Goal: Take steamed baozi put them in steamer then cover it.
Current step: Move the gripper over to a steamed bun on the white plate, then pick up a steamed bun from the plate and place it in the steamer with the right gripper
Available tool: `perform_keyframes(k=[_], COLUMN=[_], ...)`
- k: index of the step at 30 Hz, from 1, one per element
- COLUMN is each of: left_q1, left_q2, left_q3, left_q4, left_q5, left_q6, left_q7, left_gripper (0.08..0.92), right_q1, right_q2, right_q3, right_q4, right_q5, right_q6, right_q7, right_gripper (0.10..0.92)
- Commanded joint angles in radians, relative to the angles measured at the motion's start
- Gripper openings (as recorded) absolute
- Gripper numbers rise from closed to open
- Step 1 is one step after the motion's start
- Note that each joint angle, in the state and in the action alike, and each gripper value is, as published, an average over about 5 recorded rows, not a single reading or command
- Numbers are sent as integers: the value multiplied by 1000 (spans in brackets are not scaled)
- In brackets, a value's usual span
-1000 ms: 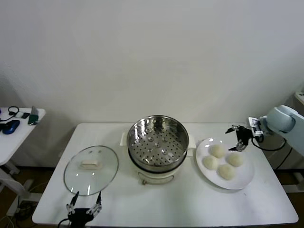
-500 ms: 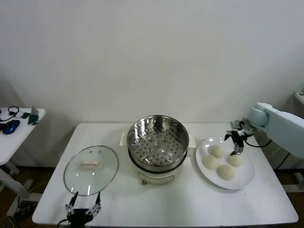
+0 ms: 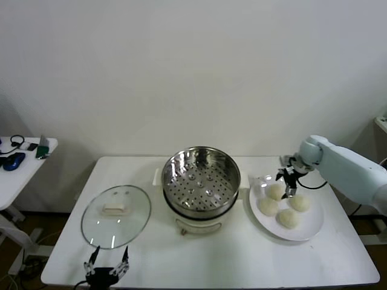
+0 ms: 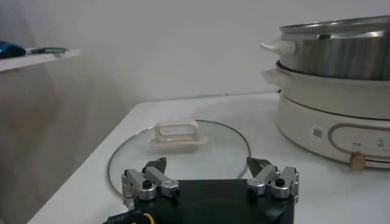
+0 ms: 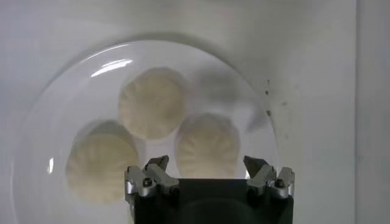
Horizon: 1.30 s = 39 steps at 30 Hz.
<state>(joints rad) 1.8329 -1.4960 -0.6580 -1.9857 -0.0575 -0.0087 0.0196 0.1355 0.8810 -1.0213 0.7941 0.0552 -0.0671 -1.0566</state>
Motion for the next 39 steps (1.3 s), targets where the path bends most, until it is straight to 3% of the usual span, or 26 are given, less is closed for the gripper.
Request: perform_keyframes(k=[1,5,16,26,33,39], left_q1=[-3,-3,-7,-2,5,3], left_q2=[0,0,1,0,2,5], left_q3=[2,1,0,2,1,2], left_q4=[8,9,13,7,-3,-2], left_q5=[2,2,6,17,17,12], left_q6=[-1,-1,-3,-8,-11,-17], left_q7=[0,-1,-4,-6,-6,-6], left_gripper=[823,823,823,823,823,823], right_q1=[-36,-41,-28,433,769,848], right_q2=[49,65,64,-20,85,219], right_q3=[49,61,71,-275,-444,-493], right_q4=[-97,-124,-114,147,292,503], right_q5=[-62,-71,-48,153,309,300], right_q6=[8,15,41,188,393,536], right_q7=[11,13,-7,-47,-77,-59], right_gripper=[823,805,659,653,653,653])
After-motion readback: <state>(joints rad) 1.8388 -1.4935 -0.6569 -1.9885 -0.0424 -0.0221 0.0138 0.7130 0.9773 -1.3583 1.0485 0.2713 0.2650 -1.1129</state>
